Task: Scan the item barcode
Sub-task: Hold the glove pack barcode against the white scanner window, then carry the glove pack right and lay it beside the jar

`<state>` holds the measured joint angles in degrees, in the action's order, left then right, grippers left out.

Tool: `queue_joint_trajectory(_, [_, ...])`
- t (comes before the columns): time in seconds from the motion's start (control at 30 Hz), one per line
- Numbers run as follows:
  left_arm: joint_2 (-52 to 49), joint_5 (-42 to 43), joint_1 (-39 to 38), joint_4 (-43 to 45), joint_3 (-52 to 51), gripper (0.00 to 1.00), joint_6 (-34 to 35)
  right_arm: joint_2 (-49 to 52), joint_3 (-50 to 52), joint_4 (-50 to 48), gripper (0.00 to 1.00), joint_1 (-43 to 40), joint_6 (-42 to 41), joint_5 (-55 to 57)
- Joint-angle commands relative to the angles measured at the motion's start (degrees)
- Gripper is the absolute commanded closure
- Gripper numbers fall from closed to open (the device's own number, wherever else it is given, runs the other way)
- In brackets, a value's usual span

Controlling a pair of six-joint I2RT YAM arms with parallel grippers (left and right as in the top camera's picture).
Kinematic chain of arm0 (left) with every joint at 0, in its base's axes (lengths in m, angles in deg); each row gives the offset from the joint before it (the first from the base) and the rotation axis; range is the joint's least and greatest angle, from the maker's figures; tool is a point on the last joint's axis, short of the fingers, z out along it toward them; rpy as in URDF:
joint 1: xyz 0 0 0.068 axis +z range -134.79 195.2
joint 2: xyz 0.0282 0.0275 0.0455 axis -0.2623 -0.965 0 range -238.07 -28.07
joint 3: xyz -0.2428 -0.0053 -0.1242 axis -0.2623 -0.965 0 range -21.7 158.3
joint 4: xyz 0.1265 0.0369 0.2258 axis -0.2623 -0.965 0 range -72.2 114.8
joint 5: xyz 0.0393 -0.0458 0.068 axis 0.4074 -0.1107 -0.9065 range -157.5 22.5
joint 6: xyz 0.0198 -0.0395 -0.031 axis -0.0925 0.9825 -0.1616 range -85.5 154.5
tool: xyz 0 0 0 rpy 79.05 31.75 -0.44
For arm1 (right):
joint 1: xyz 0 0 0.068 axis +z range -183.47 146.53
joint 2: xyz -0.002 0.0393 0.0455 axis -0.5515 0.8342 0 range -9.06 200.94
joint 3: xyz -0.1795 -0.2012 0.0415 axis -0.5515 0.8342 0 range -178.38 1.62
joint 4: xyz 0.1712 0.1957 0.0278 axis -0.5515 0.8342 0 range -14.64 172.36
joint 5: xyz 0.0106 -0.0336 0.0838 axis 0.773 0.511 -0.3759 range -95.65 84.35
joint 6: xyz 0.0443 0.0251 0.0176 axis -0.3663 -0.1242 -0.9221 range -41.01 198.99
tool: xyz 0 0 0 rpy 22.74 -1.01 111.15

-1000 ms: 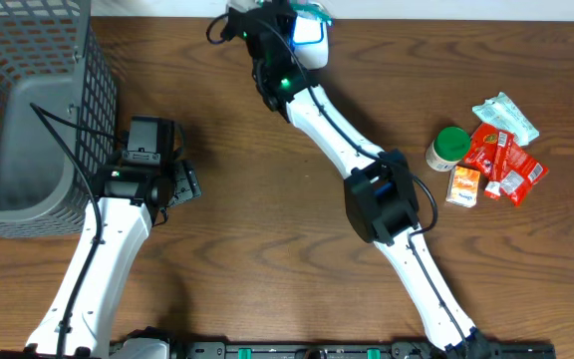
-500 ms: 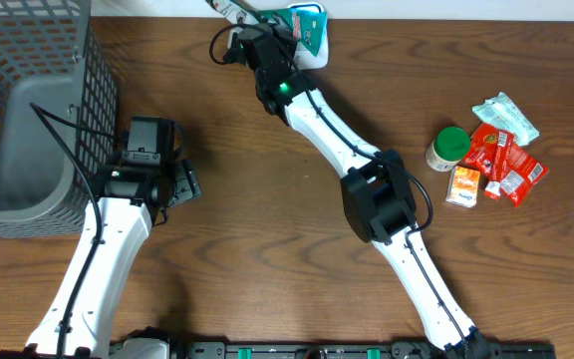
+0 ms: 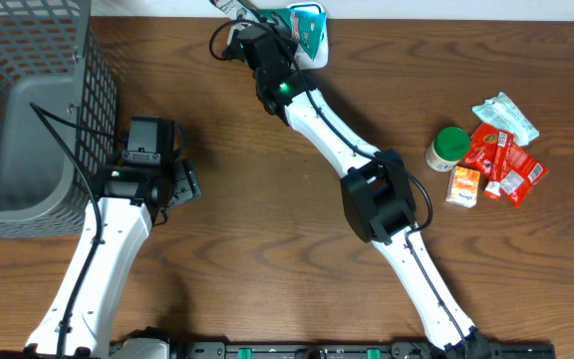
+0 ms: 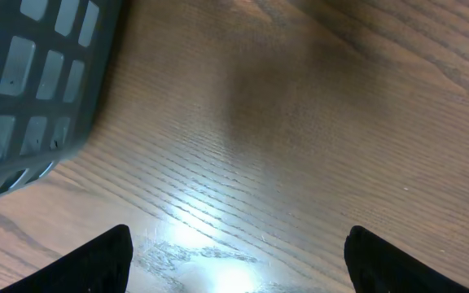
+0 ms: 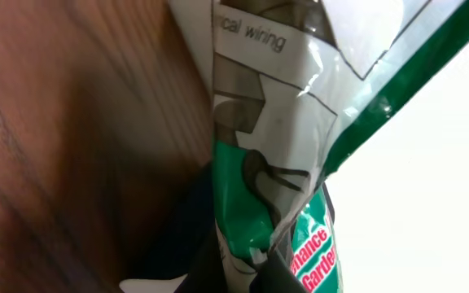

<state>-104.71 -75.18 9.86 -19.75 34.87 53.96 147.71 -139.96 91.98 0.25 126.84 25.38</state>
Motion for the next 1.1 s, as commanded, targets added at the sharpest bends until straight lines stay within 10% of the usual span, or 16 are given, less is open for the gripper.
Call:
queue_joint_trajectory(0.0, [0.1,-0.5,0.3,0.0,-0.2,0.16,-0.2,-8.8,-0.4,1.6,0.99,0.1,-12.3,-0.5])
queue_joint_trajectory(0.6, [0.1,-0.5,0.3,0.0,-0.2,0.16,-0.2,-41.1,-0.4,63.5,0.99,-8.5,-51.7,-30.9])
queue_joint_trajectory(1.07, [0.1,-0.5,0.3,0.0,-0.2,0.16,-0.2,-41.3,18.6,68.6,0.99,-23.8,-50.0,-47.6])
